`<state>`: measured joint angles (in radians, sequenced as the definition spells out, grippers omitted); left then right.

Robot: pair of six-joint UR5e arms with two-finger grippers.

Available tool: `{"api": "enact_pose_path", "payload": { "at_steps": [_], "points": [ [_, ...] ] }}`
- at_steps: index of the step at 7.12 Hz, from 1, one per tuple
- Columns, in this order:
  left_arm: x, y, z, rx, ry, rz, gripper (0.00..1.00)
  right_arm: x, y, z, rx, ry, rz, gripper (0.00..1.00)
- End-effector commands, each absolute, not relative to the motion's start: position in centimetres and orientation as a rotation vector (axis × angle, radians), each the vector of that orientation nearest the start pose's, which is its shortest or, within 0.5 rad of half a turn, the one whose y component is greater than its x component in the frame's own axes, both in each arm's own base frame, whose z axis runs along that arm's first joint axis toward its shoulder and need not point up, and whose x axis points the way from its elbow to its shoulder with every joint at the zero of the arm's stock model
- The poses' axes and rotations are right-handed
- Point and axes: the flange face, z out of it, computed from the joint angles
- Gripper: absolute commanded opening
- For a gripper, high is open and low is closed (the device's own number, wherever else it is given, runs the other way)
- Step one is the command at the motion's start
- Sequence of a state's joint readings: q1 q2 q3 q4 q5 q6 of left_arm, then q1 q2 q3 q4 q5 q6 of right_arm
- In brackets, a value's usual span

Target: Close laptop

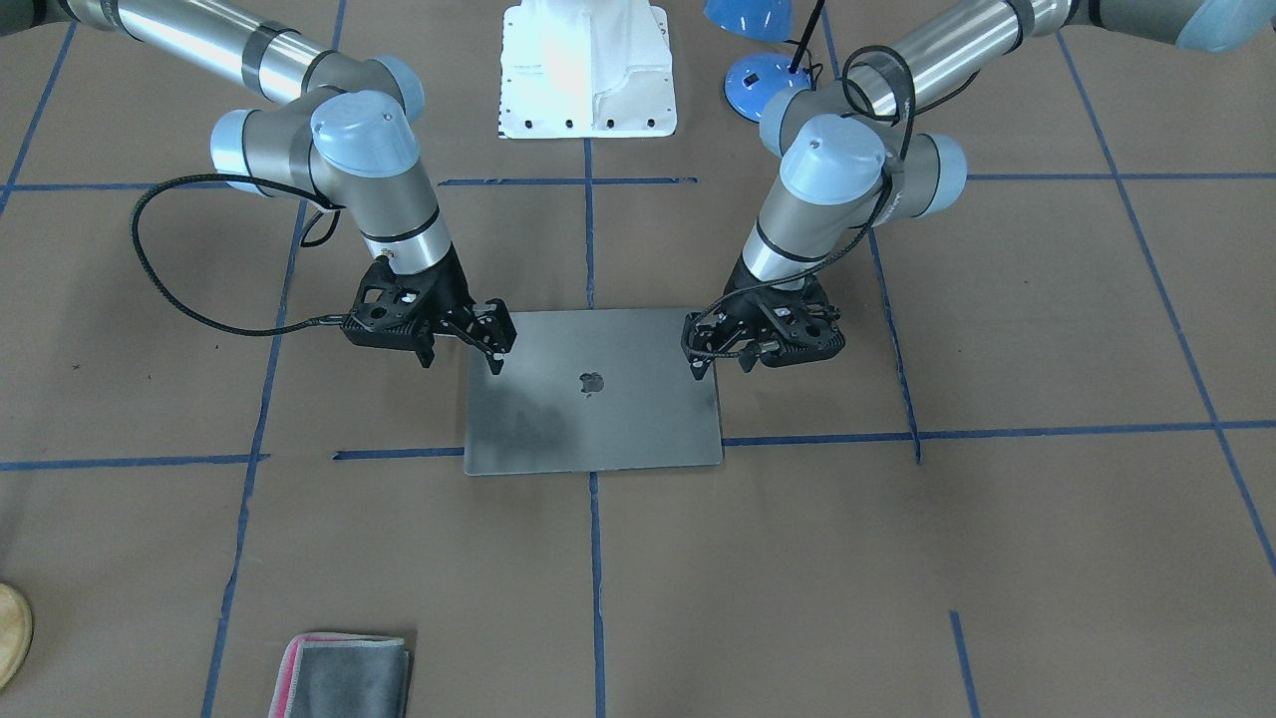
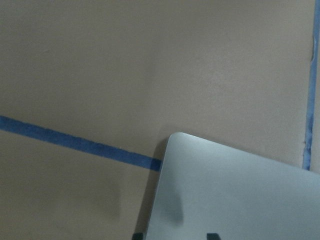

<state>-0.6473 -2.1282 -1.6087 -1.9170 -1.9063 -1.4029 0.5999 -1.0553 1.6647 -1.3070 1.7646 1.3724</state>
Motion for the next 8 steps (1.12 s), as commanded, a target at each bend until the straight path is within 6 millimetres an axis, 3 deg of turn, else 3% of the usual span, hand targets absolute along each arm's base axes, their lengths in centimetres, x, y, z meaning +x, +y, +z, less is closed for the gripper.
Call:
{"api": "enact_pose_path", "payload": {
  "at_steps": [1, 2, 3, 4, 6, 8],
  "points": [
    [42.3, -44.7, 25.7, 0.081, 0.810, -0.098, 1.00, -41.7, -46.7, 29.5, 0.136, -0.819, 0.131, 0.99],
    [38.3, -43.2, 25.8, 0.117, 0.768, -0.004, 1.00, -38.3, -46.5, 30.9, 0.127, -0.802, 0.063, 0.99],
    [34.4, -42.7, 27.9, 0.128, 0.733, 0.033, 1.00, -34.4, -46.6, 32.7, 0.122, -0.774, 0.004, 0.99],
    [30.1, -43.8, 31.4, 0.077, 0.736, 0.081, 1.00, -30.0, -46.6, 35.5, 0.127, -0.738, -0.079, 0.99],
    [18.2, -46.8, 38.5, 0.080, 0.756, 0.214, 1.00, -20.1, -47.0, 42.7, 0.133, -0.695, -0.208, 0.99],
    [8.4, -48.2, 46.8, 0.104, 0.688, 0.280, 1.00, -9.9, -45.9, 49.9, 0.147, -0.652, -0.320, 0.99]
  ]
}}
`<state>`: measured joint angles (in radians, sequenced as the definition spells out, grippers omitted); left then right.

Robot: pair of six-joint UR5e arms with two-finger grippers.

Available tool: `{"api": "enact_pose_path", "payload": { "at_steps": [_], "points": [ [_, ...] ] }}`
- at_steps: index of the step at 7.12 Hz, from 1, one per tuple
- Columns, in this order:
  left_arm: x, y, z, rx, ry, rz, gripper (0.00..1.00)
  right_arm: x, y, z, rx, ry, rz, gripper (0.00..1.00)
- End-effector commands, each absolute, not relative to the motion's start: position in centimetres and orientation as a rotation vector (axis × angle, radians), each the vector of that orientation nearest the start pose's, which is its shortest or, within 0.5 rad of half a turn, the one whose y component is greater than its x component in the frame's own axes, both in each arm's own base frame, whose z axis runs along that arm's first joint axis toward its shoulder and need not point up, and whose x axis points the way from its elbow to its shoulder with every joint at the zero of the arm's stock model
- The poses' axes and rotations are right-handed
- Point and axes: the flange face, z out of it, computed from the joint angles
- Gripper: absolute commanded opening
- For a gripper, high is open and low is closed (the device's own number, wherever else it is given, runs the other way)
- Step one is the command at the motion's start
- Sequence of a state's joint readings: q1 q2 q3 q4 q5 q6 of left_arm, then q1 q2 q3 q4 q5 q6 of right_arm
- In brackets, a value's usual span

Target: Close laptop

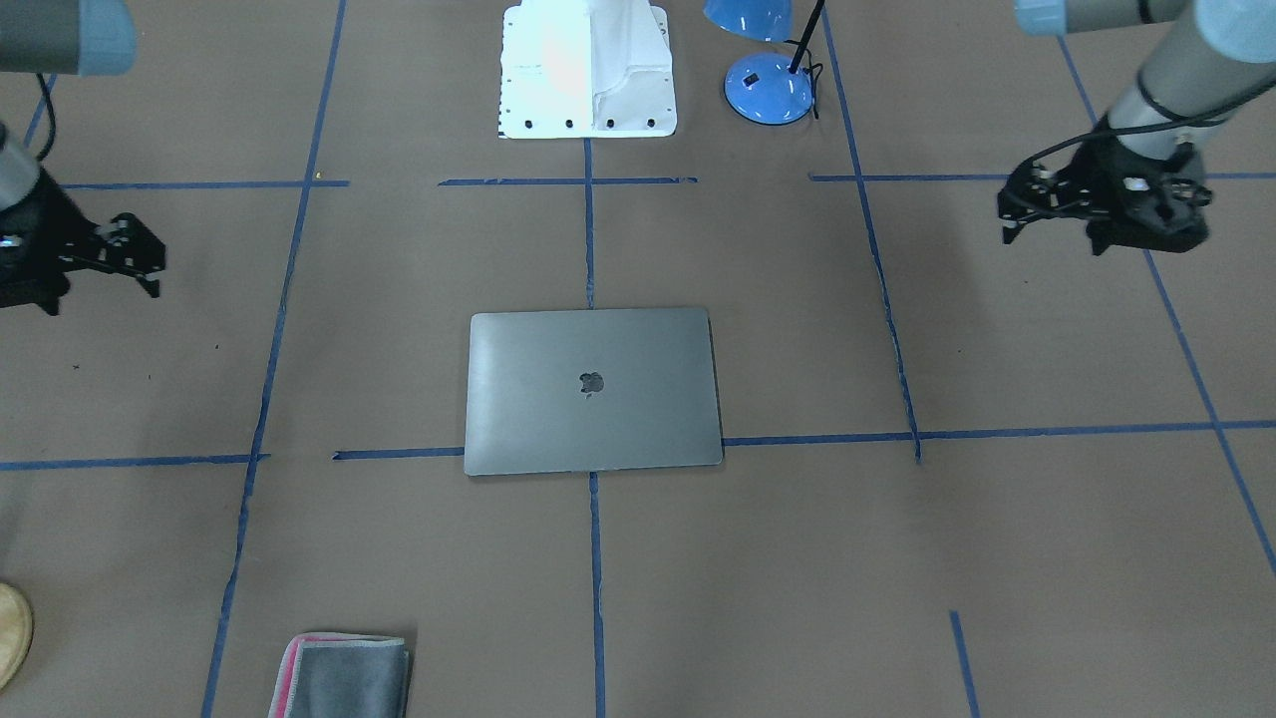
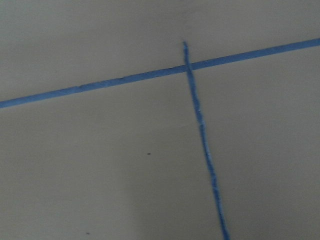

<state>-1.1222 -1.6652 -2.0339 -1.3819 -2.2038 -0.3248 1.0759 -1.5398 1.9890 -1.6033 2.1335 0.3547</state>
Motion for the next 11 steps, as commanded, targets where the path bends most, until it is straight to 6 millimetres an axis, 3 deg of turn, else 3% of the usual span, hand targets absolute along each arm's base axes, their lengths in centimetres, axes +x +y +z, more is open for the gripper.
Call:
{"api": "enact_pose_path", "payload": {
  "at_steps": [1, 2, 3, 4, 5, 6, 11],
  "points": [
    [3.9, -48.8, 50.9, 0.100, 0.674, 0.303, 1.00, -4.6, -45.1, 53.8, 0.140, -0.671, -0.345, 0.99],
    [0.2, -48.9, 55.0, 0.061, 0.718, 0.259, 1.00, 0.4, -43.7, 58.7, 0.113, -0.724, -0.323, 0.99],
    [-2.7, -46.3, 58.9, 0.018, 0.742, 0.181, 1.00, 3.8, -42.0, 61.7, 0.081, -0.747, -0.234, 0.99],
    [-3.3, -44.6, 60.4, 0.000, 0.740, 0.160, 1.00, 5.5, -40.6, 63.0, 0.064, -0.741, -0.179, 0.99],
    [-3.3, -43.2, 62.0, -0.038, 0.740, 0.140, 1.00, 5.8, -40.5, 62.8, 0.050, -0.748, -0.120, 0.98],
    [-3.3, -43.1, 62.2, -0.051, 0.740, 0.136, 1.00, 5.8, -40.6, 62.6, 0.034, -0.746, -0.050, 0.98],
    [-3.5, -40.8, 65.0, -0.121, 0.733, 0.107, 1.00, 5.7, -40.6, 62.6, 0.036, -0.750, -0.051, 0.99]
  ]
}}
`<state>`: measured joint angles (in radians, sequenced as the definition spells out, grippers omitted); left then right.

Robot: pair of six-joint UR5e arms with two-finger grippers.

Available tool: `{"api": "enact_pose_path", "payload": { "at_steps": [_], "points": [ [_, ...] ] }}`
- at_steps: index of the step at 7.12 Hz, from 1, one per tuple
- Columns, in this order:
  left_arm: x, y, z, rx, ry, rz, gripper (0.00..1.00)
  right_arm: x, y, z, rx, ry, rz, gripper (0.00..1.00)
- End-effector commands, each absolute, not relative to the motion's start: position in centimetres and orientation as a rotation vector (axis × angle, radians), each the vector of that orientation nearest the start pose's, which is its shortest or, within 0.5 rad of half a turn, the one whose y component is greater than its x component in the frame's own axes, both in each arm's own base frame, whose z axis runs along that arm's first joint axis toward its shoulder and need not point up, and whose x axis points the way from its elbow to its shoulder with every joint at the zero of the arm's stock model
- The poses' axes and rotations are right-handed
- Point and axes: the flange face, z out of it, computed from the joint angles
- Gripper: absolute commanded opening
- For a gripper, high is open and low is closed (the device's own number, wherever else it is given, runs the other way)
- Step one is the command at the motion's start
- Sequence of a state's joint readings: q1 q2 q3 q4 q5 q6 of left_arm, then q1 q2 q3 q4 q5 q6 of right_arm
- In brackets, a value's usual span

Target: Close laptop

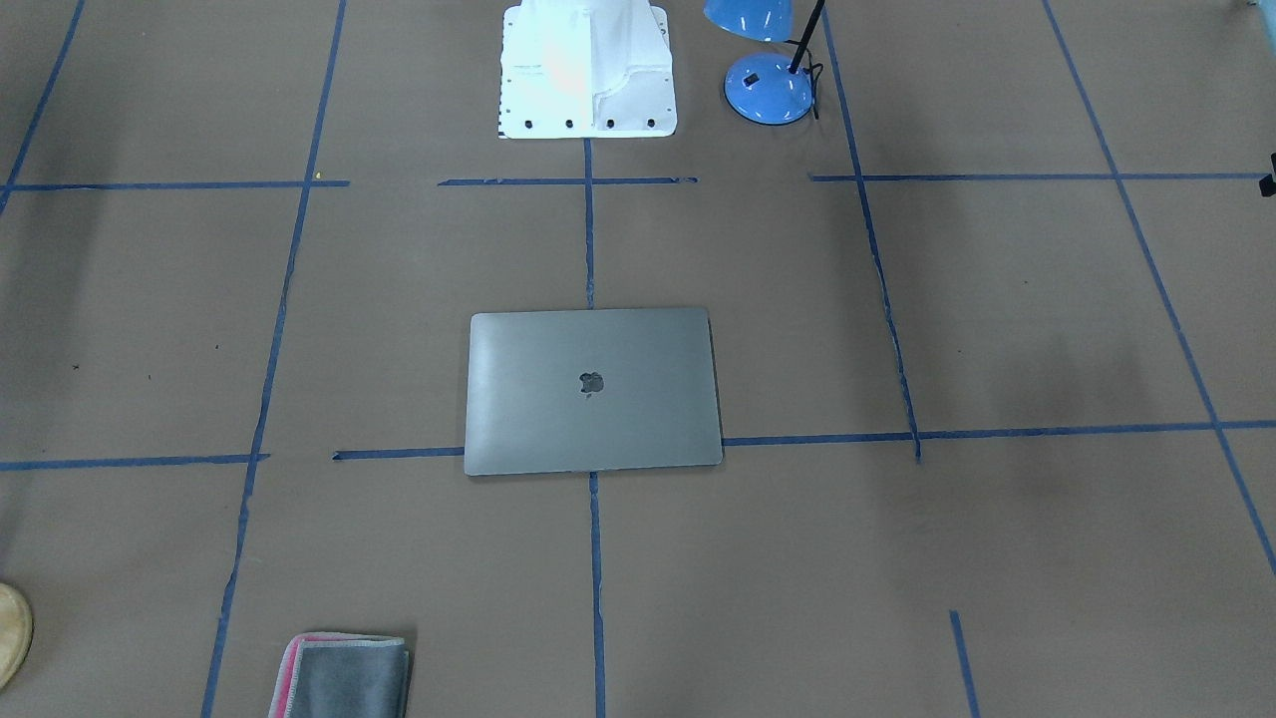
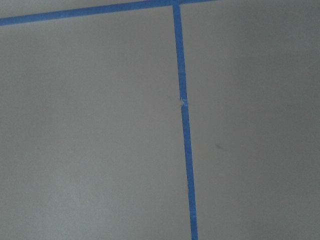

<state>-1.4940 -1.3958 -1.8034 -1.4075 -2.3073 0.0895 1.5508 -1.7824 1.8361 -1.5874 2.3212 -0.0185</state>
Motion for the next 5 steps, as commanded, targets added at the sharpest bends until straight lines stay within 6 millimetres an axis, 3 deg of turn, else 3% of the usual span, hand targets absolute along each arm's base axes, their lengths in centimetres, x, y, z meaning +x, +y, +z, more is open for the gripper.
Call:
{"api": "enact_pose_path", "payload": {
  "at_steps": [1, 3, 5],
  "points": [
    [-3.4, -40.9, 65.5, -0.130, 0.737, 0.106, 1.00, 5.7, -40.6, 62.6, 0.036, -0.750, -0.051, 0.99],
    [-3.6, -40.5, 65.1, -0.103, 0.742, 0.125, 1.00, 5.7, -40.6, 62.6, 0.037, -0.750, -0.052, 0.99],
    [-6.5, -40.3, 64.9, -0.032, 0.746, 0.171, 1.00, 5.7, -40.6, 62.6, 0.037, -0.750, -0.052, 0.99]
  ]
}}
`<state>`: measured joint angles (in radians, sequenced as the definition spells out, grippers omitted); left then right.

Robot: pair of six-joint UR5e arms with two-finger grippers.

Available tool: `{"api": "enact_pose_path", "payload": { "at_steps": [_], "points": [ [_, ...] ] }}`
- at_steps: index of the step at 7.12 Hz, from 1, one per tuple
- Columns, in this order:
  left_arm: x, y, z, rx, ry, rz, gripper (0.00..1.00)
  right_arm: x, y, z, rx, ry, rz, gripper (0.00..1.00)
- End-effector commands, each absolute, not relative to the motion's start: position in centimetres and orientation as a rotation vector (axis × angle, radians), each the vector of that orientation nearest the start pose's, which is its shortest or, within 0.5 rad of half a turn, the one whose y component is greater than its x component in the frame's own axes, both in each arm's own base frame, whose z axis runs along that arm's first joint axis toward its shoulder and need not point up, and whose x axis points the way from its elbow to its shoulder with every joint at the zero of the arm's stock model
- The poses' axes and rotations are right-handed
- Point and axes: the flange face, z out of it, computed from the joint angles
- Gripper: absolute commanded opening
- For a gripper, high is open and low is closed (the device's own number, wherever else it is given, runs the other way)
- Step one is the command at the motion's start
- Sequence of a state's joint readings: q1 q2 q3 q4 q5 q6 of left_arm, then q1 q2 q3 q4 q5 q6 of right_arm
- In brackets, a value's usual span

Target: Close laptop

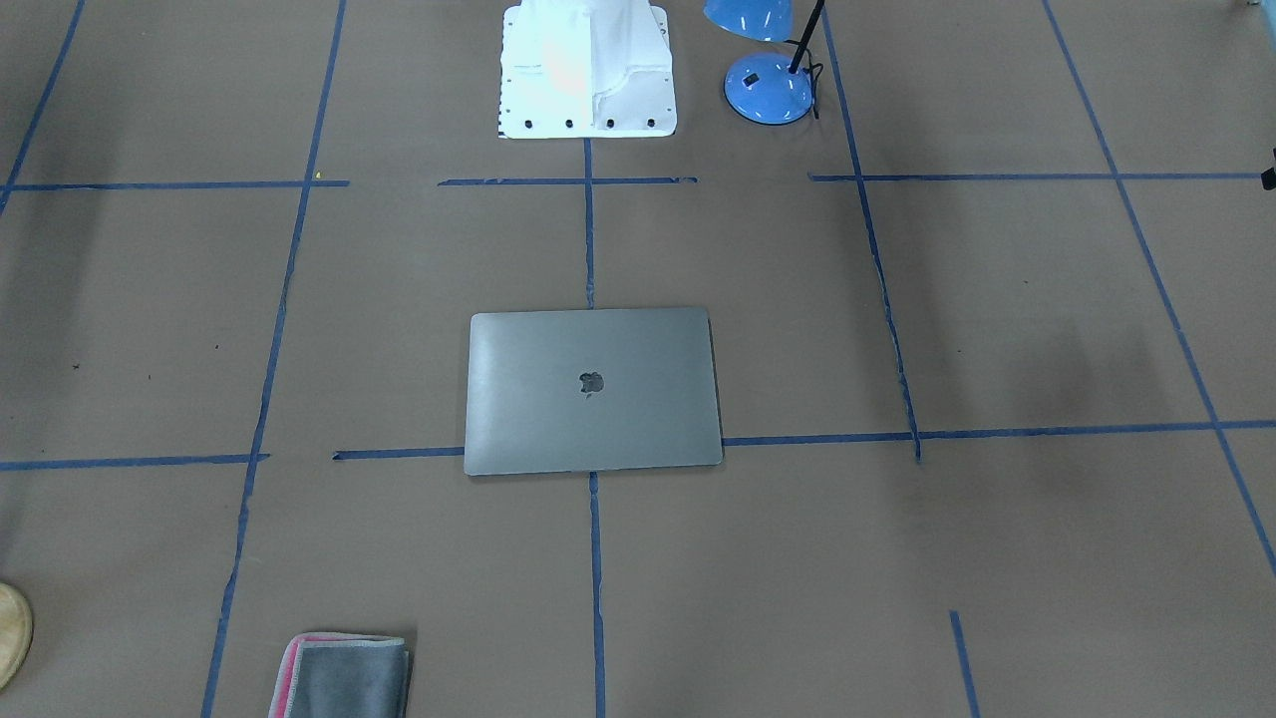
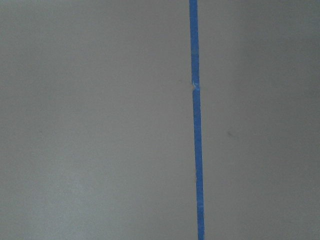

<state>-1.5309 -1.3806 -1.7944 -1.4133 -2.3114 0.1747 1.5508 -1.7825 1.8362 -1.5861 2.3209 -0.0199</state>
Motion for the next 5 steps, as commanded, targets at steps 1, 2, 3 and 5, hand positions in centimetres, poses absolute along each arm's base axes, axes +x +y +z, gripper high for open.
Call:
{"api": "enact_pose_path", "payload": {
  "at_steps": [1, 2, 3, 5],
  "points": [
    [-6.51, -40.31, 64.57, -0.026, 0.745, 0.174, 1.00, 5.73, -40.60, 62.60, 0.037, -0.750, -0.054, 0.99],
    [-6.52, -40.40, 64.37, -0.021, 0.743, 0.177, 1.00, 5.73, -40.53, 62.66, 0.036, -0.750, -0.053, 0.99],
    [-6.50, -40.44, 64.64, -0.026, 0.738, 0.179, 1.00, 5.73, -40.53, 62.66, 0.036, -0.750, -0.055, 0.99],
    [-6.50, -40.48, 64.41, -0.020, 0.737, 0.181, 1.00, 5.73, -40.52, 62.73, 0.035, -0.750, -0.056, 0.99]
  ]
}}
